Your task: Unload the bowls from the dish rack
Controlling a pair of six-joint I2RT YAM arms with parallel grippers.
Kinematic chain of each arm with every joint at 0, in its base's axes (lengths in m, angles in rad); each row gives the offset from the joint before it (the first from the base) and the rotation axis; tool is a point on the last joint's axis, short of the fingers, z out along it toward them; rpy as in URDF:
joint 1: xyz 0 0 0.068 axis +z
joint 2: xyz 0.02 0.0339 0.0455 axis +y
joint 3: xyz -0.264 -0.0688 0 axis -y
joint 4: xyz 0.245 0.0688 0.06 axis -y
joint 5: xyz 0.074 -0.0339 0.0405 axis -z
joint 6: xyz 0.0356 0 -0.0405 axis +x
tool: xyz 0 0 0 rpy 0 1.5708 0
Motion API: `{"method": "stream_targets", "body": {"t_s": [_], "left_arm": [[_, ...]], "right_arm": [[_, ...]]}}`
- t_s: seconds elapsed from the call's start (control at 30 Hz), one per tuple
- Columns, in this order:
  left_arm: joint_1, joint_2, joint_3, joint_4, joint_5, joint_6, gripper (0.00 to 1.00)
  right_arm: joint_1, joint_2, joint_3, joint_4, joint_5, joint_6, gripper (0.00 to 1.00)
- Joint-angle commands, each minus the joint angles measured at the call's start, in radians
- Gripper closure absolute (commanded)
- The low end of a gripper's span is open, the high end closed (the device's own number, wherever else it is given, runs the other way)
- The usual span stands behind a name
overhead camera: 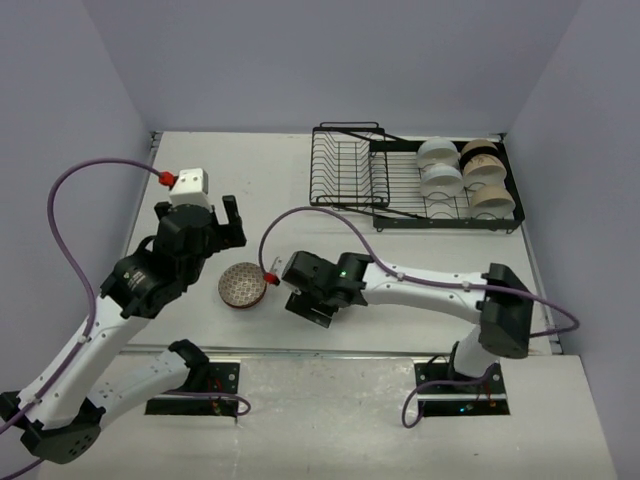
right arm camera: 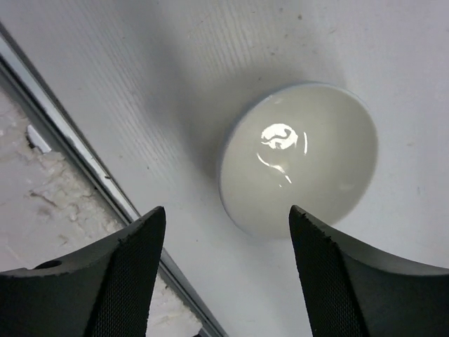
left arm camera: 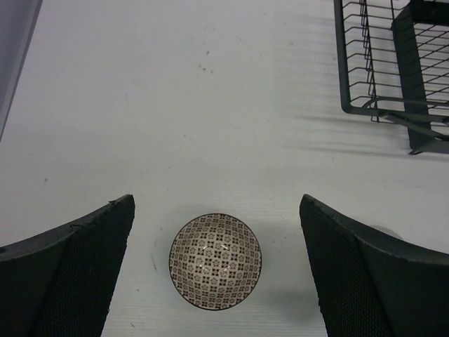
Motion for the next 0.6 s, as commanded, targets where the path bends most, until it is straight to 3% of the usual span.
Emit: {"method": "stream_targets", "body": {"t_s": [0.0, 0.07, 0.17, 0.2, 0.23, 0.27, 0.33, 0.47, 0.5, 0.57], "left_arm": [[0.006, 0.005, -0.045, 0.056, -0.043, 0.019, 0.0], [0.006, -0.001, -0.068, 0.089, -0.053, 0.028, 0.0], [0.007, -0.024, -0.127, 0.155, -0.036, 0.048, 0.0], [0.006, -0.028, -0.14, 0.169, -0.028, 0.054, 0.0], [0.006, -0.026, -0.157, 0.18, -0.01, 0.067, 0.0], [0.007, -0.023, -0.162, 0.182, -0.004, 0.071, 0.0], [0.007, -0.011, -0.174, 0.186, 0.012, 0.079, 0.0], [0.007, -0.011, -0.203, 0.203, 0.047, 0.09, 0.0], [0.006, -0.017, -0.21, 0.206, 0.056, 0.09, 0.0], [0.007, -0.024, -0.228, 0.208, 0.075, 0.088, 0.0]], "right_arm": [[-0.011, -0.189, -0.047, 0.039, 0.048, 0.008, 0.28], [-0.085, -0.345, -0.093, 0.109, 0.028, 0.04, 0.25], [-0.301, -0.573, -0.204, 0.278, 0.007, 0.122, 0.22], [-0.384, -0.619, -0.256, 0.374, -0.006, 0.25, 0.23], [-0.573, -0.686, -0.282, 0.416, 0.01, 0.361, 0.14], [-0.663, -0.714, -0.316, 0.451, 0.01, 0.462, 0.02], [-0.841, -0.752, -0.431, 0.602, -0.073, 0.645, 0.01], [-0.974, -0.78, -0.572, 0.809, 0.017, 0.931, 0.01], [-1.006, -0.759, -0.61, 0.87, 0.02, 1.079, 0.01], [-1.109, -0.725, -0.661, 0.991, -0.059, 1.179, 0.01]]}}
